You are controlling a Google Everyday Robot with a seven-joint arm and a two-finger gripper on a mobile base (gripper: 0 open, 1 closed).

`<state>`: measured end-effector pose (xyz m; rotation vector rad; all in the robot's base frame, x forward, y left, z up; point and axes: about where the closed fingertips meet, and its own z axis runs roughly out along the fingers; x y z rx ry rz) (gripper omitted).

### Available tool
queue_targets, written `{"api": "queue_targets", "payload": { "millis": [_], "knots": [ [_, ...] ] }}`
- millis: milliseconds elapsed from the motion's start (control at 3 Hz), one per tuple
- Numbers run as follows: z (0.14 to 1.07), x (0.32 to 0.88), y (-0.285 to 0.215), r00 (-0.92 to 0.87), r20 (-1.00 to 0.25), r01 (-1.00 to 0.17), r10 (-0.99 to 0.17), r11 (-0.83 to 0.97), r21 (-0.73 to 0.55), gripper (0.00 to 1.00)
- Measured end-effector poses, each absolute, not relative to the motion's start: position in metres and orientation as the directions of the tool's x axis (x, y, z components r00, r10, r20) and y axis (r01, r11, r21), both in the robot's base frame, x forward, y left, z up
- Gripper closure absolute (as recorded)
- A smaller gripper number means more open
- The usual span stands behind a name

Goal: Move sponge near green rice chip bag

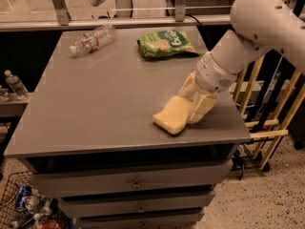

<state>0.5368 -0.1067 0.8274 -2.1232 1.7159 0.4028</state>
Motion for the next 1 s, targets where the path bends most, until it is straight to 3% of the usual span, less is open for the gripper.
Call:
{"api": "queue_targets", "payload": {
  "millis": [333,667,1000],
  "knots": [
    [0.838,0.542,-0.116,0.181,-0.458,-0.982,-0.871,-0.136,-0.13,0.88],
    [0.864,0.555,-0.135,0.136,-0.47,-0.981,-0.872,-0.054,-0.184,1.0],
    [0.864,0.555,-0.135,0.136,-0.47,-0.981,-0.872,-0.054,-0.184,1.0]
  ]
}}
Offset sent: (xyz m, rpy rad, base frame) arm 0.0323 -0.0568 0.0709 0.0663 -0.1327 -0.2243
